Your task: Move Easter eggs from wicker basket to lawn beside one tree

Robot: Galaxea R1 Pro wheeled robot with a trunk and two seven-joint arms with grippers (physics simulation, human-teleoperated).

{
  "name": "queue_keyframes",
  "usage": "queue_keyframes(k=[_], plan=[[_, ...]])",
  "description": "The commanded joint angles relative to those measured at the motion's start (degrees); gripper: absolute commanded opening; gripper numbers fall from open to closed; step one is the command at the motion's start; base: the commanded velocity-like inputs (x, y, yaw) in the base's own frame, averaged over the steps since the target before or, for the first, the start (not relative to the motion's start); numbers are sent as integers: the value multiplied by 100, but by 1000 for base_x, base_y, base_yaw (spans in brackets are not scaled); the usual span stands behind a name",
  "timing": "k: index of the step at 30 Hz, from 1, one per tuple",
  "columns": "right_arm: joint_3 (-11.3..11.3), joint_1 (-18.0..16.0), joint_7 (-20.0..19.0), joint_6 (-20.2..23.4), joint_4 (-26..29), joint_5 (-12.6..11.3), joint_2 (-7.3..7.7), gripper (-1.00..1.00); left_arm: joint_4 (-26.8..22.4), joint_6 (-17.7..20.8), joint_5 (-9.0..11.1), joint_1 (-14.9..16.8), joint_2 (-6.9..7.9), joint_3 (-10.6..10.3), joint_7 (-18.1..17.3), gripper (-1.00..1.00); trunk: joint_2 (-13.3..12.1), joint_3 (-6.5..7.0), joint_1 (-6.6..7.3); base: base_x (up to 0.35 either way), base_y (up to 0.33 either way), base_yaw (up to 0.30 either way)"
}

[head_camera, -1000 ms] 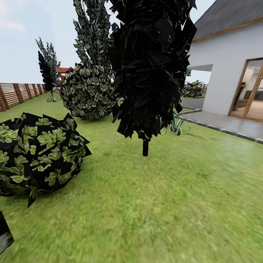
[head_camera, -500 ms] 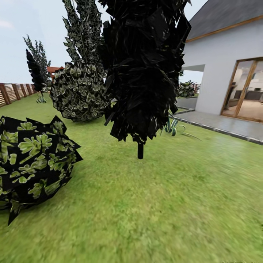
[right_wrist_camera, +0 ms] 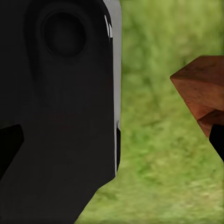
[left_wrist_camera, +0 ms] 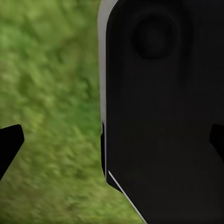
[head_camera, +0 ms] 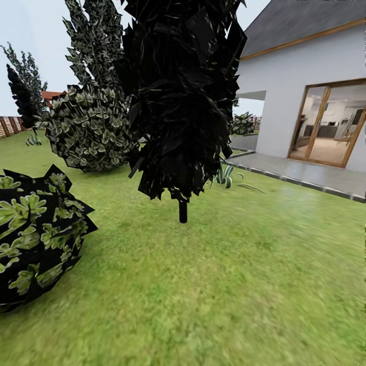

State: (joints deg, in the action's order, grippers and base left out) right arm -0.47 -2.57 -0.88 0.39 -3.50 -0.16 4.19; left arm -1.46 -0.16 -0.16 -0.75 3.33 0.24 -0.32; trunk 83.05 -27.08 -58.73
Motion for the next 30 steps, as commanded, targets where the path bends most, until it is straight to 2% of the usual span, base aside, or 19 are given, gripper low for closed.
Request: queue_keyframes(k=[1,15,24,30], plan=[[-2,-7,-12,1,-12,0,-2,100,-12,-2,-2,-4,1,2,-3,100,2,-3,0,7,0,-174],[3,-7,-27,-13,-19,5,-4,100,-12,-2,-2,-4,1,2,-5,100,2,32,0,11,0,-266],[-8,-7,1,0,-16,-2,19,100,-12,-2,-2,-4,1,2,-4,100,2,34,0,283,0,-30],[-29,-7,-30,6,33,11,39,100,-12,-2,-2,-4,1,2,-3,100,2,34,0,59,0,-1]])
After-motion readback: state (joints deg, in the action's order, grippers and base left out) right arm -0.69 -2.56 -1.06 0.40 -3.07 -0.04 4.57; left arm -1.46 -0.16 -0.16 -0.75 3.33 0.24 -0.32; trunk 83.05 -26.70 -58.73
